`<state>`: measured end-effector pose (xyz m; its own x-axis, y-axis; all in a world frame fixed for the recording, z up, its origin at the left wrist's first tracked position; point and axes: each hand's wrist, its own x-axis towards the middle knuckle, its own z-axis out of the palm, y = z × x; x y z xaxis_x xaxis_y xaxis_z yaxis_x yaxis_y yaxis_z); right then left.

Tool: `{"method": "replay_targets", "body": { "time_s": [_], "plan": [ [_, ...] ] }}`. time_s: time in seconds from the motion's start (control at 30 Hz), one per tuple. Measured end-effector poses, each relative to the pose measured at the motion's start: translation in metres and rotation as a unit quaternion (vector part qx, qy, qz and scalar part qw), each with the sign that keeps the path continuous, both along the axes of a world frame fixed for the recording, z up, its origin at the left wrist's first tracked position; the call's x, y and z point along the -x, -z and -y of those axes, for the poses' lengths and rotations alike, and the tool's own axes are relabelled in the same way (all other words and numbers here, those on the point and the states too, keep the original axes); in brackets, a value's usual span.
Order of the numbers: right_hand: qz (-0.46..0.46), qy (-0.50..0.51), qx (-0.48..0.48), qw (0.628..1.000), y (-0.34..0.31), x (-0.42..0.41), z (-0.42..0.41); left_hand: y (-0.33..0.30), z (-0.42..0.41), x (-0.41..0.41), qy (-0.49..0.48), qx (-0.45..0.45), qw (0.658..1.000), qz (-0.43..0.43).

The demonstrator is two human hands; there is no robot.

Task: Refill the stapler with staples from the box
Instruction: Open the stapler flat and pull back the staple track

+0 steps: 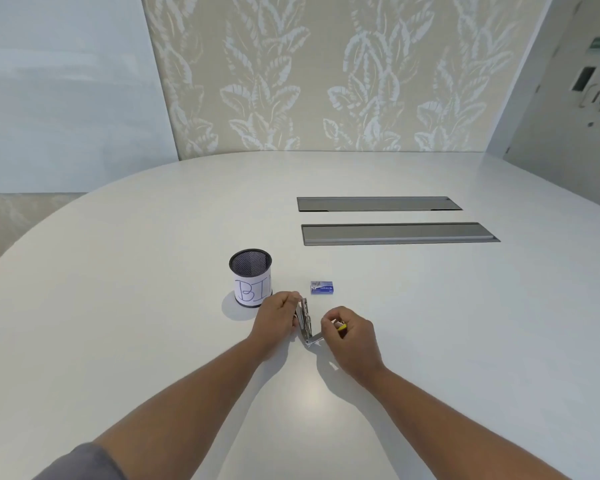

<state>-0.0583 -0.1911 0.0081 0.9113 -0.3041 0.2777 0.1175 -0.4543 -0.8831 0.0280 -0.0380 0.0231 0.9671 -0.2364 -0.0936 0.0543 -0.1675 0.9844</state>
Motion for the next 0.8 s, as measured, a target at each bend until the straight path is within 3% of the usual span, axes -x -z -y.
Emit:
{"method": "replay_targets", "body": {
  "time_s": [0.43, 0.6, 0.8],
  "plan": [
    [-0.029, -0.027, 0.1, 0.994, 0.0, 0.012, 0.004, 0.007, 0.0, -0.006, -0.078, -0.049, 0.996, 0.008],
    [-0.059, -0.048, 0.232, 0.97, -0.004, 0.017, 0.002, 0.009, 0.001, -0.002, -0.11, -0.039, 0.993, 0.03],
    [-0.142, -0.079, 0.293, 0.942, -0.012, 0.018, -0.013, 0.01, 0.001, -0.001, -0.099, -0.068, 0.991, 0.055]
  ]
}}
